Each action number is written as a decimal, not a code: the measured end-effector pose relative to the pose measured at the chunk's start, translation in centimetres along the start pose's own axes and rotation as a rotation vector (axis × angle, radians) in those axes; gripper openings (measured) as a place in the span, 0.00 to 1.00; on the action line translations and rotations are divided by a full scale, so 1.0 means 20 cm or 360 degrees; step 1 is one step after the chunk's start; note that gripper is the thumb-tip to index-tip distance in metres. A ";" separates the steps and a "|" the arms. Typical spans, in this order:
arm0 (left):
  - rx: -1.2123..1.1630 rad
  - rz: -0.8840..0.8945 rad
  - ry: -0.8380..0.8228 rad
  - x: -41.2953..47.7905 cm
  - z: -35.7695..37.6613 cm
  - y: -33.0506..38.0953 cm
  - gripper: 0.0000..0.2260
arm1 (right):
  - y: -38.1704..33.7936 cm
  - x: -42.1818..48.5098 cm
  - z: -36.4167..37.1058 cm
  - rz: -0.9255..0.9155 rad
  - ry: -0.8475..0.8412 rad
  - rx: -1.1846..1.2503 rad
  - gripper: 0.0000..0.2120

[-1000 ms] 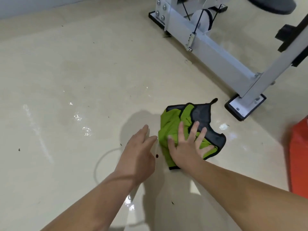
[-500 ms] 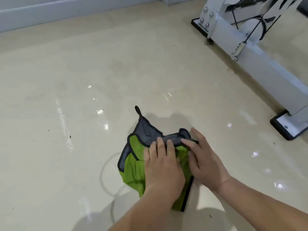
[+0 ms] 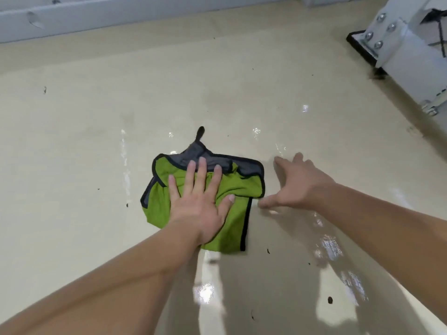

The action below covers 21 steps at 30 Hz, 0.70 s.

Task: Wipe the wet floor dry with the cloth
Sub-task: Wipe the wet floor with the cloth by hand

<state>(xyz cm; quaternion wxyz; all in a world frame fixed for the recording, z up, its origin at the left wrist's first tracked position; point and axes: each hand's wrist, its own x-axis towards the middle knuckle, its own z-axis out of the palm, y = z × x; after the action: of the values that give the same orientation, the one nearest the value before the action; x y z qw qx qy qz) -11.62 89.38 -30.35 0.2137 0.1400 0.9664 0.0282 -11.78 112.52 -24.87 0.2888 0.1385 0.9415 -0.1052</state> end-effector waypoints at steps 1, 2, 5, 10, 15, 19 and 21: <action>-0.0021 -0.0024 0.0015 0.01 0.00 -0.01 0.33 | -0.03 0.04 -0.01 0.0009 -0.0072 -0.0074 0.52; -0.0033 -0.0025 0.0015 0.00 0.00 -0.01 0.33 | -0.06 0.06 -0.01 0.0018 -0.0122 -0.0162 0.57; -0.0045 -0.0037 -0.0071 -0.02 0.00 0.01 0.33 | -0.10 0.10 0.03 0.0102 -0.0124 -0.0269 0.71; 0.0041 -0.0001 -0.0589 -0.07 -0.28 0.04 0.38 | -0.13 0.12 0.04 0.0152 -0.0135 -0.0214 0.72; 0.0241 0.0071 -0.0819 -0.25 -0.71 -0.01 0.36 | -0.21 0.10 -0.02 0.0244 -0.0113 -0.0063 0.63; 0.0345 0.0253 -0.0824 -0.34 -0.90 -0.10 0.33 | -0.22 0.06 -0.05 0.0255 -0.0163 -0.0145 0.73; 0.0417 0.0350 -0.0819 -0.32 -0.89 -0.14 0.32 | -0.21 0.06 -0.05 0.0246 -0.0196 -0.0133 0.73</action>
<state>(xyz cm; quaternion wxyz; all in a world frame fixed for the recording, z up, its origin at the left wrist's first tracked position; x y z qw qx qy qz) -14.23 85.03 -11.82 0.4272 0.2726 0.8550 -0.1101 -14.52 109.16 -24.16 0.3590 0.1918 0.9119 -0.0517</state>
